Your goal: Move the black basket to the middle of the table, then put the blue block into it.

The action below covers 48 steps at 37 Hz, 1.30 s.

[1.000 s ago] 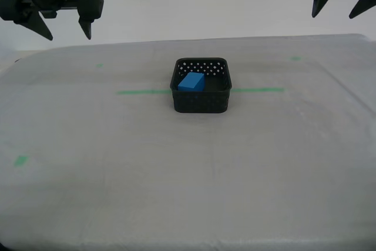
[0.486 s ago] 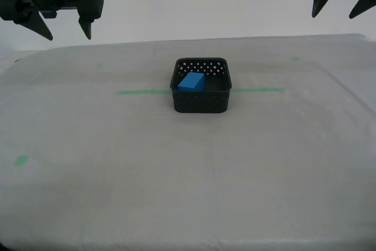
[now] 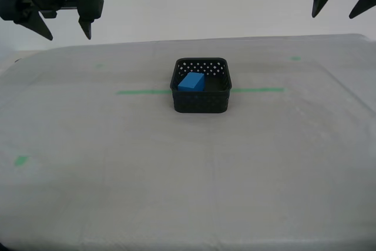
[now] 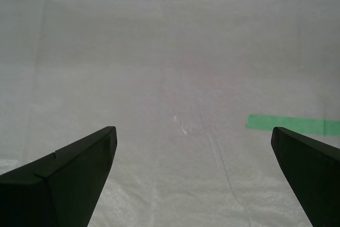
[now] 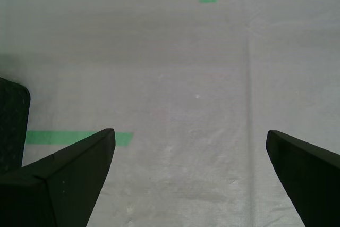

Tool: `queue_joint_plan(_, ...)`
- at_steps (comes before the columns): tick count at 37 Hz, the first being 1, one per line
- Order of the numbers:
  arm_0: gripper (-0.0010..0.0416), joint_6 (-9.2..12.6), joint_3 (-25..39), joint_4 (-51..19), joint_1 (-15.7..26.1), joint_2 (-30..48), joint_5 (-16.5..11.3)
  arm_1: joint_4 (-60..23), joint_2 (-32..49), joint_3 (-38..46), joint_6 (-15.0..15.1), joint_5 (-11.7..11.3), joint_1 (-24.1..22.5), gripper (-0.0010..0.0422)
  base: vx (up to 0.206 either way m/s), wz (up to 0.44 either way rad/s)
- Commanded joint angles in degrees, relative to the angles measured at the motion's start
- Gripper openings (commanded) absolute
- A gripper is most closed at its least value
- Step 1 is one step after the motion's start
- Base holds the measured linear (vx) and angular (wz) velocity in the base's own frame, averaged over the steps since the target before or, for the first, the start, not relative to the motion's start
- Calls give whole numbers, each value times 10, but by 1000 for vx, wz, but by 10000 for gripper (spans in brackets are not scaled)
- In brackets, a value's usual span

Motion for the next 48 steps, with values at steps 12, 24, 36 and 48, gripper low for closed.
queue_joint_plan(12,399,0,0,0,0,0,0,0,-1,0,1,-1,0,400,0,0)
queue_joint_plan(24,399,0,0,0,0,0,0,0,-1,0,1,-1,0,400,0,0)
queue_joint_plan(36,399,0,0,0,0,0,0,0,-1,0,1,-1,0,400,0,0)
queue_joint_plan(48,399,0,0,0,0,0,0,0,-1,0,1,-1,0,400,0,0)
